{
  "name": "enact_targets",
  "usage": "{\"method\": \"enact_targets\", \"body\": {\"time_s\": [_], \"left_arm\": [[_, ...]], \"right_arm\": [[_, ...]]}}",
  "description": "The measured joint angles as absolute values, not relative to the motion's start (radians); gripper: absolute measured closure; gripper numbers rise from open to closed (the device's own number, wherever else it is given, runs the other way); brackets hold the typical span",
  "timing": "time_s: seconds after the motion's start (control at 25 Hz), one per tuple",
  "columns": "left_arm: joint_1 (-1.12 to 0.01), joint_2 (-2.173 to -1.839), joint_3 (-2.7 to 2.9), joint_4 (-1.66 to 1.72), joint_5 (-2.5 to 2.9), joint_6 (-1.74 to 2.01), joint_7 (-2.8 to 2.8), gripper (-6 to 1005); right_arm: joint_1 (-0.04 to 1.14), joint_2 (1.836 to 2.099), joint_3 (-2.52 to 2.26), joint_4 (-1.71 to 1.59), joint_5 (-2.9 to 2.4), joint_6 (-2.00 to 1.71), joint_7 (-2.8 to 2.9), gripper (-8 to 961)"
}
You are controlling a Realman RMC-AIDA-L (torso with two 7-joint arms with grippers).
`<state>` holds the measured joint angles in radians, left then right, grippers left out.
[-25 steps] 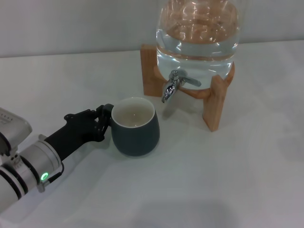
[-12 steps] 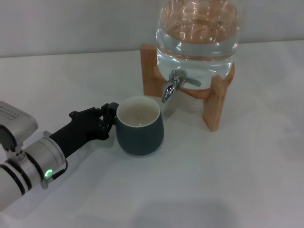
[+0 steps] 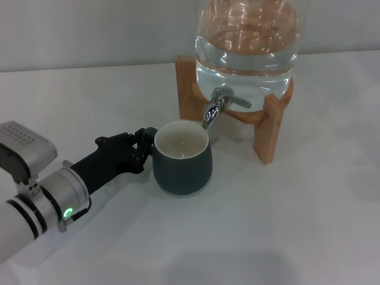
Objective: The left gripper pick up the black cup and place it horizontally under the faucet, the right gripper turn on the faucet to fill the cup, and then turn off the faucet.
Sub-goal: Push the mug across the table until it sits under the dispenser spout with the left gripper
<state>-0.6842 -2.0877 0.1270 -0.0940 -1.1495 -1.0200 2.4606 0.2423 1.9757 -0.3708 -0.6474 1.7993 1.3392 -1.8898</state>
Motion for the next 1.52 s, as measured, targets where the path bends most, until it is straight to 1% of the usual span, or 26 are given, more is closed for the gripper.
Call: {"method": "enact_targets", "body": {"time_s": [0.92,1.52], "left_arm": [[-0.774,-2.088,0.129,-0.107,-1.149,-0.911,2.445,845],[-0.788,-2.089,0.128,-0.129,-1.121,-0.916,2.453,844]], "right_arm": [[0.244,1.98,-0.371,-0.647,1.801,1.342,-1.89,104],[0.247,1.985,-0.371,-0.647,1.804,1.338,-1.893,104]]}}
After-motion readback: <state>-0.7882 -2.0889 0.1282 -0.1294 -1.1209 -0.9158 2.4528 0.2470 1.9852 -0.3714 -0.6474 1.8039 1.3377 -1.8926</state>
